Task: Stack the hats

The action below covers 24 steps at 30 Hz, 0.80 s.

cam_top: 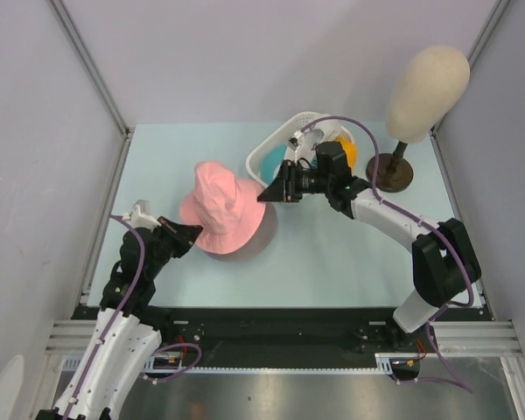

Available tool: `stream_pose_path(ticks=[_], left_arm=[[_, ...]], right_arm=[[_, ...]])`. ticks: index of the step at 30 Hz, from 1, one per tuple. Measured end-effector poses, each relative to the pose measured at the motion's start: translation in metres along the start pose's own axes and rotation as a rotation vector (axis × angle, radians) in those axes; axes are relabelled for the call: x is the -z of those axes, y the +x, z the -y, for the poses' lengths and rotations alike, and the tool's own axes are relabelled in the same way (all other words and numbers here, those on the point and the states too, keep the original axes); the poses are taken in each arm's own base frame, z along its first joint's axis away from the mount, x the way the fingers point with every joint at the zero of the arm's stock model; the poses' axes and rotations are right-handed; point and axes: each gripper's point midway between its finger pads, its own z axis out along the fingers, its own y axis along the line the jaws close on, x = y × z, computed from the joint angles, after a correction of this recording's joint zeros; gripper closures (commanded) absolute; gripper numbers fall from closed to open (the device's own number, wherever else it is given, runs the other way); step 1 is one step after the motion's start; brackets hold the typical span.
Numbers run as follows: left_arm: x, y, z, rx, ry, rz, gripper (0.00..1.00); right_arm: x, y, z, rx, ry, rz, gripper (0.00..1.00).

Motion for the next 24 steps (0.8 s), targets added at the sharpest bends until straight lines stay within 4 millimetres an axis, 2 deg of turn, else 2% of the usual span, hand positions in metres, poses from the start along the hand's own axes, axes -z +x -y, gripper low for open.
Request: stream_pose_path(ticks=[2, 5, 8, 11, 12, 13, 15, 17, 24], left_arm=[[0.0, 0.0, -0.001, 0.0, 0.0, -0.001, 1.0], [0.0, 0.002, -0.001, 0.001, 0.001, -0.004, 1.0], [0.0, 0.001, -0.001, 0.001, 0.006, 0.0, 1.0], [0.0, 0.001, 0.0, 0.001, 0.008, 0.002, 0.8], [0.0, 0.001, -0.001, 0.001, 0.007, 0.002, 0.62], [0.0, 0.001, -0.002, 0.001, 0.002, 0.001, 0.5], [0.001, 0.002, -0.006, 0.001, -0.015, 0.005, 0.34], [0.003, -0.001, -0.008, 0.005, -0.031, 0.016, 0.25], [0.003, -0.017, -0.004, 0.013, -0.022, 0.077, 0.26]], right_arm=[[-0.002, 0.003, 0.005, -0.01, 0.014, -0.016, 0.88], [-0.007, 0.009, 0.012, -0.024, 0.038, -0.046, 1.0], [-0.008, 0.015, 0.017, -0.035, 0.055, -0.066, 1.0], [-0.007, 0.017, 0.019, -0.034, 0.065, -0.073, 1.0], [-0.007, 0.018, 0.02, -0.034, 0.069, -0.076, 1.0], [-0.006, 0.018, 0.021, -0.034, 0.075, -0.078, 1.0], [-0.005, 0.02, 0.024, -0.037, 0.091, -0.085, 1.0], [-0.004, 0.022, 0.028, -0.038, 0.107, -0.092, 1.0], [0.0, 0.028, 0.036, -0.031, 0.15, -0.116, 1.0]])
